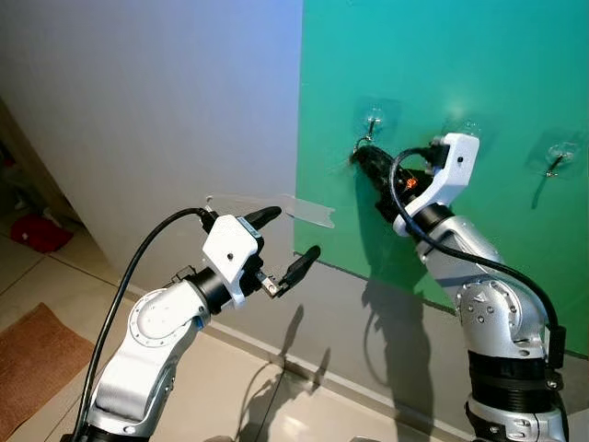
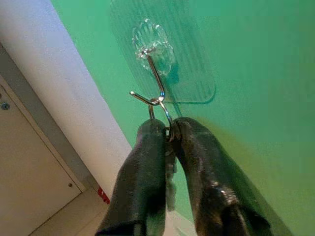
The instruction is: Hang keys on a hook
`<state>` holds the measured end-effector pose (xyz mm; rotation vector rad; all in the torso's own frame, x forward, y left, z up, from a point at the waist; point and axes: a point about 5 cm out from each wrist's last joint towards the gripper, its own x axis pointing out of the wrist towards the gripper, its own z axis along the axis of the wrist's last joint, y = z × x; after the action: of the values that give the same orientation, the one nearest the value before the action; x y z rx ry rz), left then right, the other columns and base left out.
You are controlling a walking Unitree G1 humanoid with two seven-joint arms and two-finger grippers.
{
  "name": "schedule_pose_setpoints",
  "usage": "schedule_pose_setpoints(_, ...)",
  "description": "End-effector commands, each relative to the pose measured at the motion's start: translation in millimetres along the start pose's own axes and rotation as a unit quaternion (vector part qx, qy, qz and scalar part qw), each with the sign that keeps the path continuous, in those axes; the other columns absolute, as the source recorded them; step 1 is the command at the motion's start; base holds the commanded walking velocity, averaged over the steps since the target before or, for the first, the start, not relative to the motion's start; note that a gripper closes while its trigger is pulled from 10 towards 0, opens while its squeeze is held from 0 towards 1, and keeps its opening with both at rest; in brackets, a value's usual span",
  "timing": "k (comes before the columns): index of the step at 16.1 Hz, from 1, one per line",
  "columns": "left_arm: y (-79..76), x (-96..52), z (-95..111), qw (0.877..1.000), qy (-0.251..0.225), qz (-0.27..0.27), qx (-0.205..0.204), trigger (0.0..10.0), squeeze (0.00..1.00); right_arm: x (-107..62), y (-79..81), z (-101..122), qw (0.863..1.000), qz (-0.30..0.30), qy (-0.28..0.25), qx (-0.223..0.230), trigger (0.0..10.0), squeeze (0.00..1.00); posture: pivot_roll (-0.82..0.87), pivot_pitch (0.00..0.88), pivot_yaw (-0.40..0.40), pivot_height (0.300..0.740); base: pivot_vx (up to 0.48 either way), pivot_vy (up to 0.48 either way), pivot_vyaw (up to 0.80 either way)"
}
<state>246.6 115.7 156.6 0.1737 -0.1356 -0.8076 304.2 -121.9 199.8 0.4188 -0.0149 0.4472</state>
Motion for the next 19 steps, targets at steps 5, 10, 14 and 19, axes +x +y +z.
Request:
schedule_pose_setpoints(5, 5.6, 3.5, 1, 0.999, -0.009, 0.033, 0.010, 10.0, 0.00, -14.2, -9.1, -21, 0.998, -0.025, 0.046, -0.025, 10.0, 1.00, -0.07, 0.000, 0.001, 0.740, 0.000, 0.000, 0.00)
schedule_pose_setpoints(10, 25.5, -12.0, -19, 0.982, 0.040, 0.186, -0.001, 10.0, 0.00, -45.3, -25.0, -54, 0.988, -0.077, 0.101, -0.089, 10.0, 0.00, -0.08, 0.000, -0.025, 0.740, 0.000, 0.000, 0.00)
schedule_pose_setpoints(14, 36.7, -28.9, -39, 0.958, 0.094, 0.271, -0.011, 10.0, 0.00, -53.3, -37.0, -64, 0.967, -0.148, 0.105, -0.177, 10.0, 0.00, -0.09, 0.000, -0.035, 0.740, 0.000, 0.000, 0.00)
schedule_pose_setpoints(19, 39.3, -27.3, -37, 0.957, 0.095, 0.275, 0.004, 10.0, 0.00, -61.2, -53.1, -59, 0.957, -0.193, 0.088, -0.197, 10.0, 0.00, -0.10, 0.000, -0.036, 0.740, 0.000, 0.224, 0.00)
